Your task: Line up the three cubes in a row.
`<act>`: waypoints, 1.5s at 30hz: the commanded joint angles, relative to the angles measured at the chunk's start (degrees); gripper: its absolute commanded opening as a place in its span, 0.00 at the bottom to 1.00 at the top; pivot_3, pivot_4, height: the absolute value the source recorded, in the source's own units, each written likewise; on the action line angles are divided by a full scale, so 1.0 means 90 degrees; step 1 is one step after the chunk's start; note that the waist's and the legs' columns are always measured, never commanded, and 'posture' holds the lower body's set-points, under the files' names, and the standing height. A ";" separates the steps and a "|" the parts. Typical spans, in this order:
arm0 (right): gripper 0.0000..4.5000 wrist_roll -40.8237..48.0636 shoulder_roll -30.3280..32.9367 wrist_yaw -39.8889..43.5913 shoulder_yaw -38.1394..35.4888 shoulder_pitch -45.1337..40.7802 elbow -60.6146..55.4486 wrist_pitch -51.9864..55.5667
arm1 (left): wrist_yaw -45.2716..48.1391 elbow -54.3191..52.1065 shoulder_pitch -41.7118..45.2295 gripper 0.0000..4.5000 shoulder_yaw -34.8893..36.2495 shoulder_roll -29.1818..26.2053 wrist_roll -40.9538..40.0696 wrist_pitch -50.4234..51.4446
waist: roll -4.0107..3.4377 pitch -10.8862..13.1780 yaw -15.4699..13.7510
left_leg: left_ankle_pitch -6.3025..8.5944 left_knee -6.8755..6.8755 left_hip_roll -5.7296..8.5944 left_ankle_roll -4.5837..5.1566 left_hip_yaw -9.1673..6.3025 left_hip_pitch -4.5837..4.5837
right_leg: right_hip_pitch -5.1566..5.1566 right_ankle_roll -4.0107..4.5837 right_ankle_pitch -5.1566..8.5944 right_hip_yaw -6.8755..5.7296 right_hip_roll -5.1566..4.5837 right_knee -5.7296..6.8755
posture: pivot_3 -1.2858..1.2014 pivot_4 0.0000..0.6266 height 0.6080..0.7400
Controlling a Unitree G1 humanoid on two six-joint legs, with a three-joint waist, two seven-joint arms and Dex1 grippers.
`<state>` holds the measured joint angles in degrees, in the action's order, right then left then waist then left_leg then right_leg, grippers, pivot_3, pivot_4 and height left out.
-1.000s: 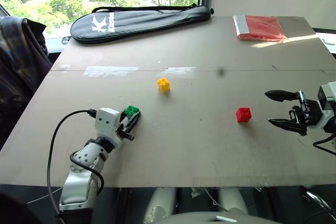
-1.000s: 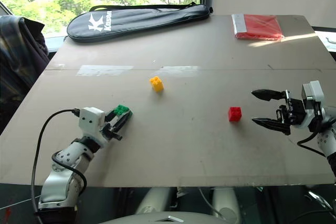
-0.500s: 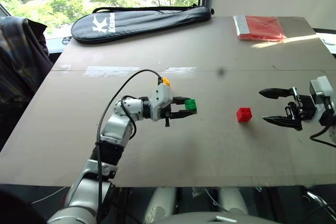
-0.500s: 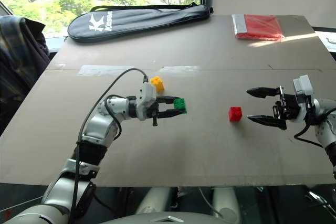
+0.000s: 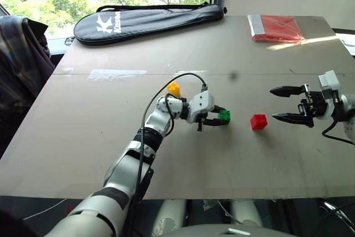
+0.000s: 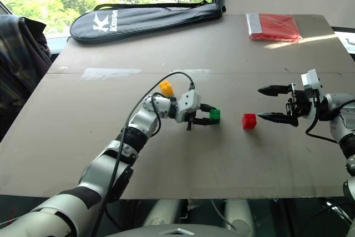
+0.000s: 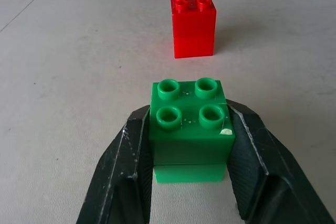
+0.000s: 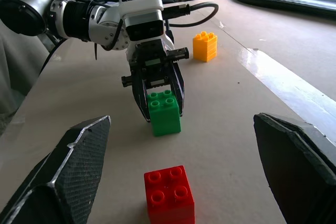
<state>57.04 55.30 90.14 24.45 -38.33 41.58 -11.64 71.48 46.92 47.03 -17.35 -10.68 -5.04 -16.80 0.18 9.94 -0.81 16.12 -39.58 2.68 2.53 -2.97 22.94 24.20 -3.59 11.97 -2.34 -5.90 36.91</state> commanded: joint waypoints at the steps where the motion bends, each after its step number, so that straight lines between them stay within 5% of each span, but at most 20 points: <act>1: 1.00 0.0062 0.0058 0.0262 -0.0031 -0.0212 0.0011 -0.0026 | -0.0057 0.0029 0.0142 0.29 0.0049 0.0207 0.0078 -0.0138 | 0.0000 0.0000 0.0002 | 0.0000 0.0000 0.0000 0.0000 0.0000 0.0000 | 0.0000 -0.0001 -0.0001 0.0000 0.0000 0.0000 | 0.52 0.24 0.65; 28: 1.00 -0.0162 -0.0030 0.0262 -0.0075 -0.0310 0.0393 -0.0182 | 0.0268 -0.0274 0.0067 0.29 -0.0026 0.0370 0.0166 0.0632 | 0.0000 0.0000 0.0007 | -0.0001 0.0000 0.0000 -0.0001 -0.0003 -0.0001 | 0.0000 -0.0005 -0.0003 -0.0001 0.0002 0.0004 | 0.52 0.24 0.65; 35: 1.00 -0.0189 -0.0034 0.0262 -0.0091 -0.0327 0.0438 -0.0213 | 0.0107 -0.0215 0.0080 0.97 -0.0038 0.0355 0.0290 0.0598 | 0.0000 0.0000 0.0007 | -0.0001 -0.0001 0.0000 -0.0001 -0.0003 -0.0001 | 0.0000 -0.0005 -0.0003 -0.0001 0.0002 0.0004 | 0.52 0.24 0.65; 45: 1.00 -0.0207 -0.0093 0.0262 -0.0127 -0.0428 0.0529 -0.0169 | 0.0045 -0.0761 0.0061 0.99 0.0138 0.0403 0.0043 0.0924 | 0.0000 0.0000 0.0010 | -0.0001 -0.0001 0.0000 -0.0002 -0.0003 -0.0001 | 0.0000 -0.0005 -0.0003 0.0000 0.0002 0.0004 | 0.52 0.24 0.65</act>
<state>54.51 54.09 90.14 24.49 -41.02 46.35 -12.76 71.95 44.15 47.42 -17.76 -7.09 -2.62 -9.03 0.18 9.94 -0.72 16.11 -39.59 2.68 2.52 -3.00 22.93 24.20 -3.64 11.93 -2.35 -5.88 36.95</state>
